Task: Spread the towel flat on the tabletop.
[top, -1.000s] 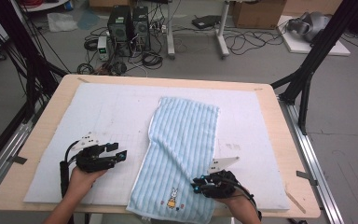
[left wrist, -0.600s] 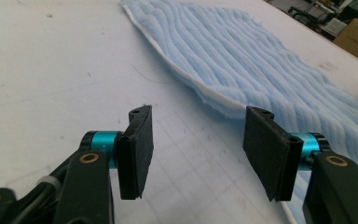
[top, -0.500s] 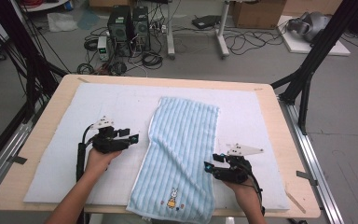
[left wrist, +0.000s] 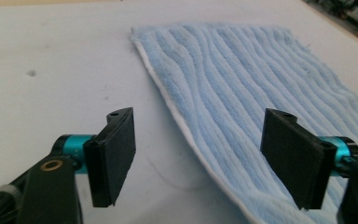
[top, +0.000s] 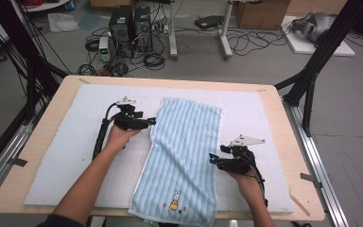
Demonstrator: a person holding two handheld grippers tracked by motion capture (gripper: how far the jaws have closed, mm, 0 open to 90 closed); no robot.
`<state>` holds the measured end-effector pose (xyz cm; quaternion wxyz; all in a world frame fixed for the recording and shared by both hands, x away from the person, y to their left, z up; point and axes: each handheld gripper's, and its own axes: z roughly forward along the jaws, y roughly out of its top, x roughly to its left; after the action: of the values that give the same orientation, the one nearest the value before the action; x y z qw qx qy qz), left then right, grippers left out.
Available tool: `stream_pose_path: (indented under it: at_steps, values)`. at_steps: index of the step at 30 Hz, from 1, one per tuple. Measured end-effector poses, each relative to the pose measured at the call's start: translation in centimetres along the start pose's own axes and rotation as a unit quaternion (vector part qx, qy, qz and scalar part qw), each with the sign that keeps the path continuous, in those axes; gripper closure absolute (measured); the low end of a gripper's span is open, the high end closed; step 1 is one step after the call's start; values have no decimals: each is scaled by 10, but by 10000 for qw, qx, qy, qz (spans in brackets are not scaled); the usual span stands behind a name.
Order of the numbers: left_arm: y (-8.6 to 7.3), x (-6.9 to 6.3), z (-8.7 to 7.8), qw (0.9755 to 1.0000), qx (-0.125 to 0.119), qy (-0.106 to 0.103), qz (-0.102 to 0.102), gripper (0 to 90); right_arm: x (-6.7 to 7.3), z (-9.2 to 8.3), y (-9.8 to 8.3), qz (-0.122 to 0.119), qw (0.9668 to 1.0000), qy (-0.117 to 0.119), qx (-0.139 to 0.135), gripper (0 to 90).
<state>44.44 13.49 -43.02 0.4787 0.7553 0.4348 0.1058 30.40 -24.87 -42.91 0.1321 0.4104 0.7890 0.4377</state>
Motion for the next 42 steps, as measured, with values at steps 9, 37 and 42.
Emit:
stream_pose_path:
  at_steps: [9, 37, 42]
  values:
    - [5, 0, 47, 9973, 389, 573, 252, 375, -3, 0, 0, -68, 10000, 66, 20, 381]
    - [-14, 38, -3, 9947, -101, 987, -287, 456, -2, 2, -2, 6, 9999, 144, 56, 372]
    - [-15, 33, -14, 9952, -613, 730, -213, 324, -3, -1, -2, 70, 9999, 149, -15, 367]
